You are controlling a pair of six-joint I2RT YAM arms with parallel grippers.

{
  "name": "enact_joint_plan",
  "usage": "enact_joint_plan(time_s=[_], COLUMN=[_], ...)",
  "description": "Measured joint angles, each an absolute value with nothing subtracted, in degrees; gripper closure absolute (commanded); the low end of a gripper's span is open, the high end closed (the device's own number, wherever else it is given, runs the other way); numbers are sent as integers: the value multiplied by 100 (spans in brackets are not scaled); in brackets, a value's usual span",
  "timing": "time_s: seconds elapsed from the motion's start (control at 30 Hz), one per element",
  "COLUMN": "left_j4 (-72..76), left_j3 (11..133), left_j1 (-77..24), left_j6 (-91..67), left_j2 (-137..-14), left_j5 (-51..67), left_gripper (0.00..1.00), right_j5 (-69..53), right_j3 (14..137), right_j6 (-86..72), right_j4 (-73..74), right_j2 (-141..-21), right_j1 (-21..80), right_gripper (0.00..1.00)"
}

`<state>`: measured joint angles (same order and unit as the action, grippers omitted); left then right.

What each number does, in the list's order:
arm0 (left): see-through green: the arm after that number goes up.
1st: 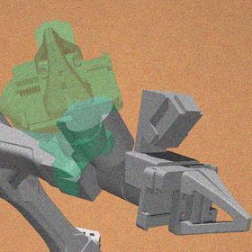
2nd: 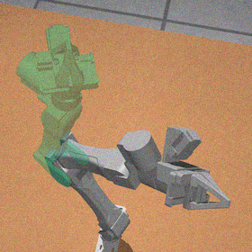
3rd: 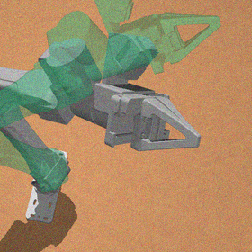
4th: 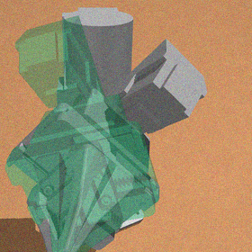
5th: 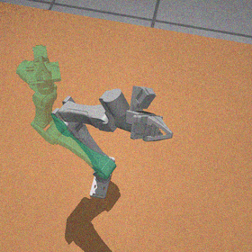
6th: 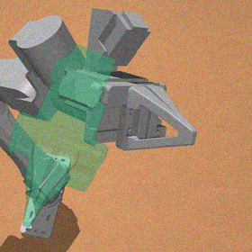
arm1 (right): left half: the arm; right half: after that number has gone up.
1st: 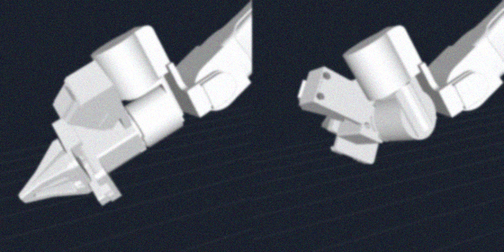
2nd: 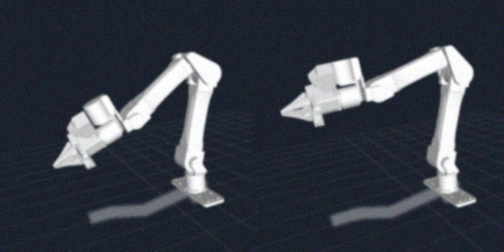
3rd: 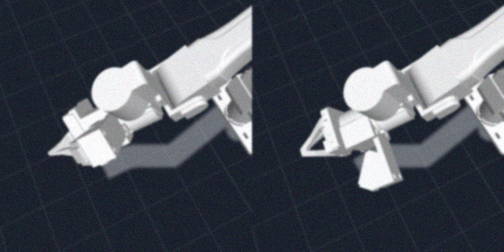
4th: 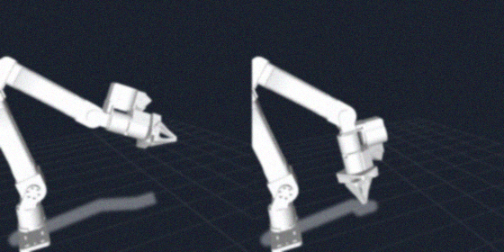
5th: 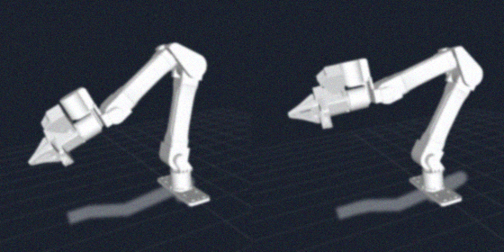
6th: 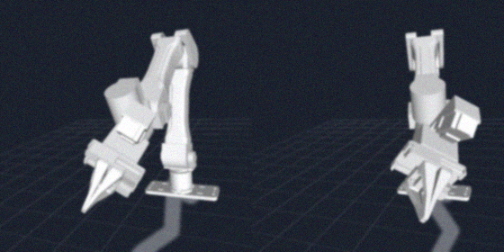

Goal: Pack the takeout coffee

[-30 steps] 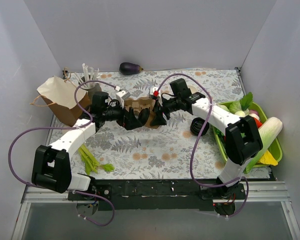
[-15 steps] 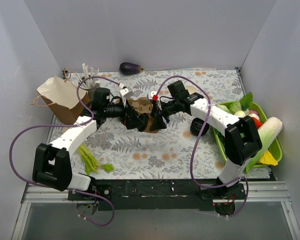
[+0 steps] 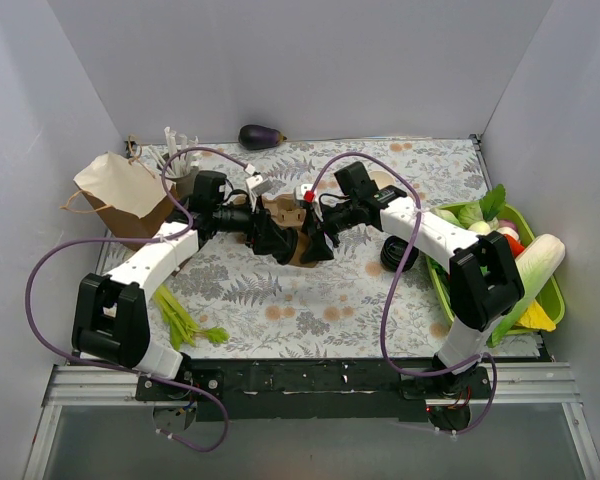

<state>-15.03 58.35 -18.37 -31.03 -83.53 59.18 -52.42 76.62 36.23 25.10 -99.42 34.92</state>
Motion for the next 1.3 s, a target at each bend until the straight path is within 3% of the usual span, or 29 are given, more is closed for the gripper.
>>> enact_joint_plan(time_s=[0.03, 0.17, 0.33, 0.5, 1.03, 1.17, 1.2, 1.3], left_j4=[-1586, -2071, -2936, -3671, -5863, -6230, -6305, -6431], left_j3=[5887, 6139, 6416, 6906, 12202, 12488, 12534, 12564], left_j1=[-1837, -1861, -1865, -2005, -3780, -4012, -4060, -4174], left_j6=[-3068, -2729, -1920, -1299, 239, 416, 443, 475], left_j2=[-8377, -8416, -8414, -8595, -12589, -12925, -12925, -12923], left_j5=[5902, 5706, 5299, 4794, 2812, 2495, 2403, 2226], left_gripper=[48, 51, 52, 52, 49, 42, 32, 19], right_j5=[-5221, -4781, -4353, -4219, -3166, -3203, -3236, -3354], right_j3=[7662, 7660, 7684, 7684, 7636, 7459, 7378, 7050], right_j6=[3594, 3557, 3959, 4451, 3741, 3500, 3446, 3312], right_j4=[2508, 2530, 3216, 4139, 4777, 4781, 4779, 4790], right_j2=[-9937, -9859, -9684, -9566, -7518, -7345, -7319, -7214], right_j1=[3492, 3494, 3256, 2370, 58, 27, 38, 32], right_gripper=[7, 4, 3, 2, 2, 2, 2, 2])
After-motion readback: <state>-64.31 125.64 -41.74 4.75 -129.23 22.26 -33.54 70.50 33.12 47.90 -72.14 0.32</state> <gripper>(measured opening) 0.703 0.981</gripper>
